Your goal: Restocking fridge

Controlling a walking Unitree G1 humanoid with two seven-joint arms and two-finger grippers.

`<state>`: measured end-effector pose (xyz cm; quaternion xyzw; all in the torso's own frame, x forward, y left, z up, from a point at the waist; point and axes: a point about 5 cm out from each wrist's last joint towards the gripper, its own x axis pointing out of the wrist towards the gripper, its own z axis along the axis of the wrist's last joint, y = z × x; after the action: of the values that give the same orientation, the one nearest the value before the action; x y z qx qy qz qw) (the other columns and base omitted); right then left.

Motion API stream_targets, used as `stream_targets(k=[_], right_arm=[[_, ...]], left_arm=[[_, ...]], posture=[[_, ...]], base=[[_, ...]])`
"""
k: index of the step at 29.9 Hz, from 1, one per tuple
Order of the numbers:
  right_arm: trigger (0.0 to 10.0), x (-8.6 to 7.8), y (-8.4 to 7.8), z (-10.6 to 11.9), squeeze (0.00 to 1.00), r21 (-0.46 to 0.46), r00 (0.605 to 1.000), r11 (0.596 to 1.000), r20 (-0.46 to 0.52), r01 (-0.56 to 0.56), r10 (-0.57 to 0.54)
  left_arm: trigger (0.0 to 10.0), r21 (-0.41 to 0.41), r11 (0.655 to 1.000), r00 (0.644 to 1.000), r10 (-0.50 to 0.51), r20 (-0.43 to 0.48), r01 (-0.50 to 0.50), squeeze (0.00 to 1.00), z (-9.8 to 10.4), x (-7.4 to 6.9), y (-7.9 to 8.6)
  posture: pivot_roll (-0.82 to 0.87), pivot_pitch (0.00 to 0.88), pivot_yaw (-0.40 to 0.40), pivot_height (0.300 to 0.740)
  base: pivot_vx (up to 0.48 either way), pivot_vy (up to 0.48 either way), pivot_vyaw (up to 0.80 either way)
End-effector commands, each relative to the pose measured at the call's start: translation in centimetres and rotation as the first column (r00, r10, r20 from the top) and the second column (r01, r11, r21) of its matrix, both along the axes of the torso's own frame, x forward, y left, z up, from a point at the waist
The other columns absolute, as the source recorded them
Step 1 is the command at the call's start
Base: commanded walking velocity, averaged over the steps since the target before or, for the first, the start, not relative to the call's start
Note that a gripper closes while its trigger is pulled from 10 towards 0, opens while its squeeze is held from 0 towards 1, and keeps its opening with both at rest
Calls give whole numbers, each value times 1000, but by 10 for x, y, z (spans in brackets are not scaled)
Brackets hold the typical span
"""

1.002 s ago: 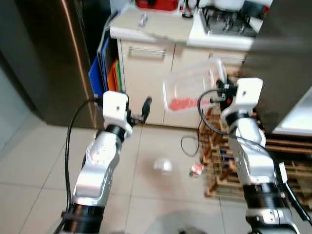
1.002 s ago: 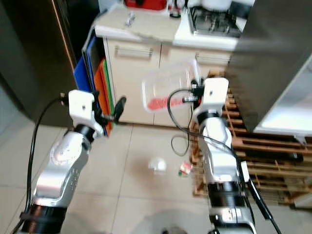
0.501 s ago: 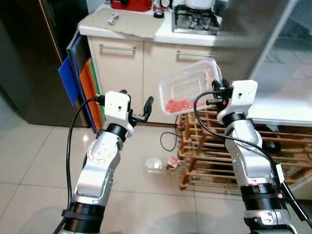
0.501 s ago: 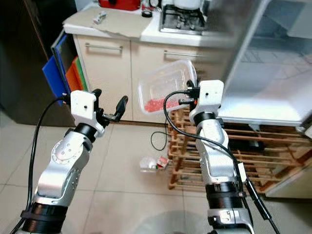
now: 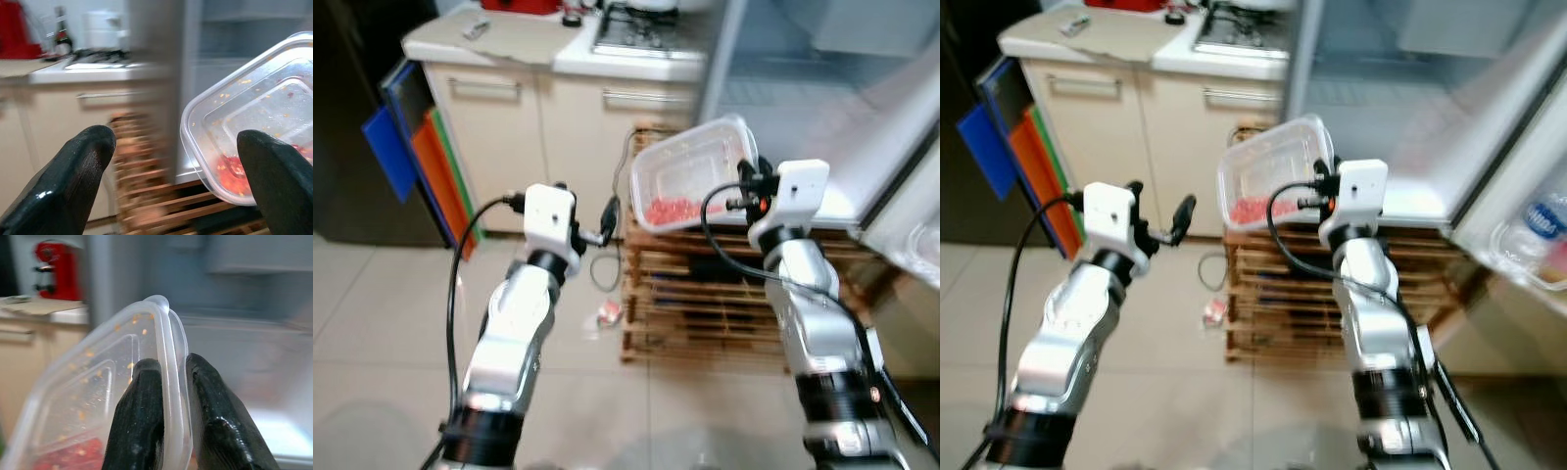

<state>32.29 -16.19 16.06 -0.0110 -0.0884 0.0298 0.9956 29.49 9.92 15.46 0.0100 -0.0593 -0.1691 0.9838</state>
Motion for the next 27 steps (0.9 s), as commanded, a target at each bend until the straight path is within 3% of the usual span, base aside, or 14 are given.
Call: stream_targets(k=[1,4,13,27], right_arm=[[0,2,3,11,0,7,999,1000,47,-8,8],[0,2,3,10,0,6,999,1000,44,-8,8],[0,2,2,9,0,21,999,1000,34,-11,10],[0,3,5,7,0,16,999,999,24,-28,28]], left_arm=[[10000,14,1000,1000,19,11,-19,0,3,2,5],[10000,12,1000,1000,12,5,-12,0,2,2,5],[10000,46,999,1000,22,21,-22,0,2,3,5],[10000,72,997,999,2,50,-5,0,4,2,2]], posture=[[-31,0,-18,740],[-31,0,-17,740],[-33,0,-14,740],[-34,0,-14,740]], base=[[0,-480,0],[0,-411,0],[0,0,0],[430,0,0]])
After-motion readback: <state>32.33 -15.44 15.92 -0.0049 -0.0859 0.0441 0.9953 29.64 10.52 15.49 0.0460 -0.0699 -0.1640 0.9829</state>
